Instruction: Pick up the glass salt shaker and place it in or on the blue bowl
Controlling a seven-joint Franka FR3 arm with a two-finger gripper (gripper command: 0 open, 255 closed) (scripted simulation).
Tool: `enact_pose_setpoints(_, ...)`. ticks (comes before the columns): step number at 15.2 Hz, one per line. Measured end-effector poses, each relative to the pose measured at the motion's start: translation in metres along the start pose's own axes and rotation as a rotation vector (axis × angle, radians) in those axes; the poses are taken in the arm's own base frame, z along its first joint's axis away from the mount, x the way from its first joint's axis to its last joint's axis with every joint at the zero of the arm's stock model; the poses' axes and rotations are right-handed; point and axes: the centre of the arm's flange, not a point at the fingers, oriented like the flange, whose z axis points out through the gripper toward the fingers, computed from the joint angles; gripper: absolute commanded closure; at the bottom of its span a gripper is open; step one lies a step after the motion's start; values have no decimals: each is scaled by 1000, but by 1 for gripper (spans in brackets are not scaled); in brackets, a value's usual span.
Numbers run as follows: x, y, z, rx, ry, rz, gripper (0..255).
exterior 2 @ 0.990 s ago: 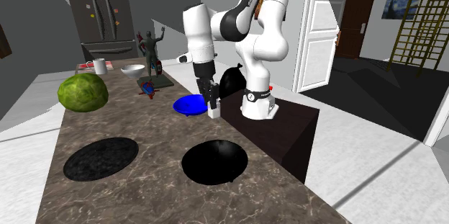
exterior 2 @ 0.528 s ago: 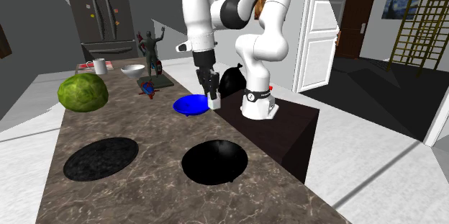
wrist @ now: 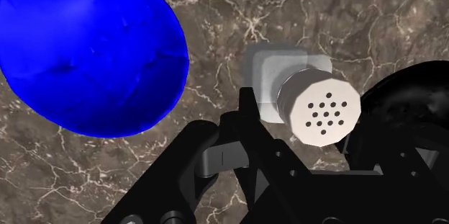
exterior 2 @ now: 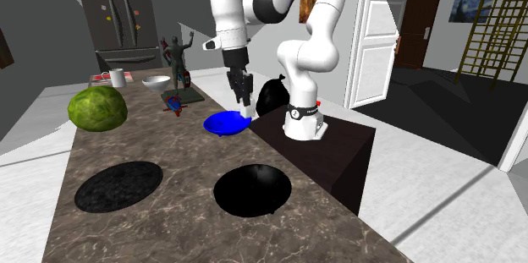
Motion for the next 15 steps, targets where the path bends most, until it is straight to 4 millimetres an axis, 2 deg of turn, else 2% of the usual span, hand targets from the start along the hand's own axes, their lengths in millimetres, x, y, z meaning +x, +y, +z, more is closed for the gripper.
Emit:
enact_pose_setpoints(11, 6, 139, -29, 0, 0, 0, 255)
enact_pose_setpoints(13, 5, 152, -26, 0, 0, 0, 255)
enact_pose_setpoints(15, 5, 155, -15, 0, -1, -1, 255)
